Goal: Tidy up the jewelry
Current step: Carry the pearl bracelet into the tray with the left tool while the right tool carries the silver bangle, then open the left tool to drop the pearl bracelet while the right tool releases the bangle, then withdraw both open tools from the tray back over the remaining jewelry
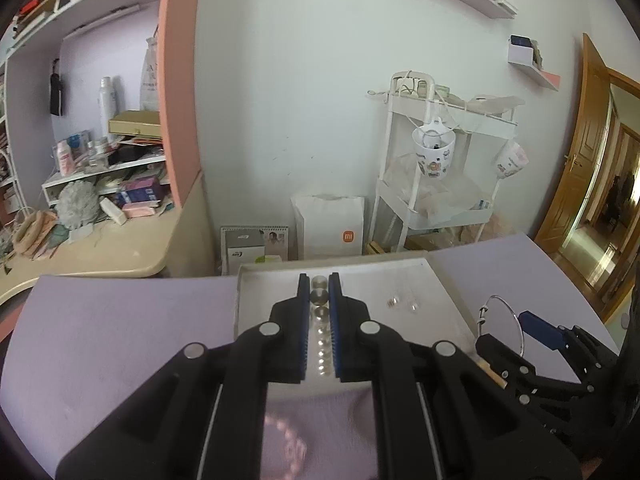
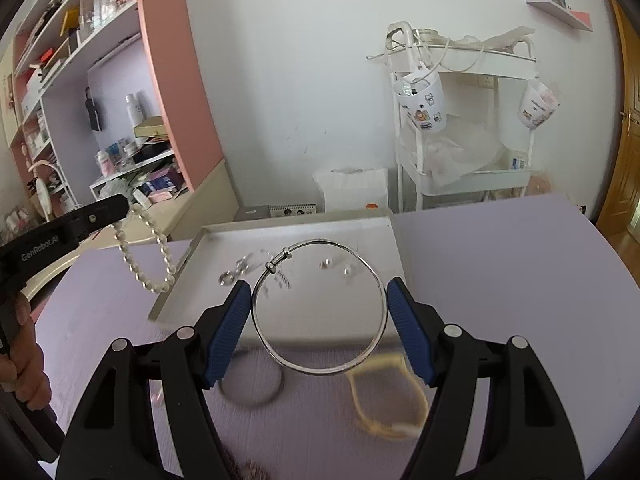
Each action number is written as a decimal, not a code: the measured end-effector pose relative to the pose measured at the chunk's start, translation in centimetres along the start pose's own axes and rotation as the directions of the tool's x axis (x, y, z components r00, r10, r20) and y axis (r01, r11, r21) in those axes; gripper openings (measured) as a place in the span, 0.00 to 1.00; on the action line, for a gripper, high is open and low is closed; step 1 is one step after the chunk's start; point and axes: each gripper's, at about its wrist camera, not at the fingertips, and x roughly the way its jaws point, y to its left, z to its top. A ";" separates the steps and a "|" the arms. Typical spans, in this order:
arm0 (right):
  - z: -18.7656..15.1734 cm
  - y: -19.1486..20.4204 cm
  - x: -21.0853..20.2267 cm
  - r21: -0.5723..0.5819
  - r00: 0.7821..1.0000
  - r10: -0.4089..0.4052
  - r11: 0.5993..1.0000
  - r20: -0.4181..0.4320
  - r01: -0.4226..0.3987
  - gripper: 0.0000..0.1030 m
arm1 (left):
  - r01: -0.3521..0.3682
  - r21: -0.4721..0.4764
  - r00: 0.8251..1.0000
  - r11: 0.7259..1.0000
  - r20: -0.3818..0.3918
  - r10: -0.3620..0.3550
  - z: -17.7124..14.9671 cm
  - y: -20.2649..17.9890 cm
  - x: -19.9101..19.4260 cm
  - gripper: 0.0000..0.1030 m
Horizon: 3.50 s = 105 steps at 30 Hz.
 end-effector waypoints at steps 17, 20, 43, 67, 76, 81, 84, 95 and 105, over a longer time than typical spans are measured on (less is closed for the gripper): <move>1.1 -1.4 7.8 0.035 0.997 0.000 0.999 -0.079 0.003 0.70 | -0.006 0.002 0.996 1.000 -0.090 0.006 0.5 0.1 11.4 0.09; 1.0 -1.6 8.3 0.040 0.996 0.003 0.999 -0.088 0.001 0.70 | -0.009 0.004 0.995 1.000 -0.102 0.009 0.3 0.1 12.5 0.09; 0.4 -1.8 9.5 0.040 0.992 0.006 0.999 -0.124 -0.001 0.70 | -0.040 -0.009 0.992 0.999 -0.117 0.039 -0.3 1.1 13.5 0.30; 0.2 -1.0 10.8 0.008 0.987 -0.028 1.000 -0.159 0.030 0.82 | -0.096 -0.031 0.993 0.995 -0.071 0.093 0.4 3.4 10.8 0.55; 0.3 -1.6 7.9 0.040 0.994 -0.024 0.999 -0.105 0.028 0.82 | -0.104 -0.014 0.994 0.994 -0.022 0.104 0.8 2.9 7.9 0.66; -0.3 -1.5 5.9 0.040 0.997 -0.015 0.999 -0.079 0.018 0.82 | -0.117 -0.007 0.993 0.993 0.011 0.117 0.6 2.8 5.4 0.73; -1.0 -1.3 4.7 0.044 0.997 -0.010 0.999 -0.075 0.013 0.82 | -0.122 -0.005 0.992 0.993 0.023 0.122 0.1 2.6 3.8 0.75; -4.7 -0.7 0.0 0.033 0.997 0.009 0.999 -0.071 -0.007 0.85 | -0.131 0.000 0.991 0.991 0.039 0.131 -3.1 1.8 -1.6 0.83; -8.1 -0.5 -3.9 0.020 0.998 0.018 1.000 -0.062 -0.016 0.87 | -0.151 -0.012 0.988 0.988 0.036 0.152 -7.2 1.3 -6.1 0.90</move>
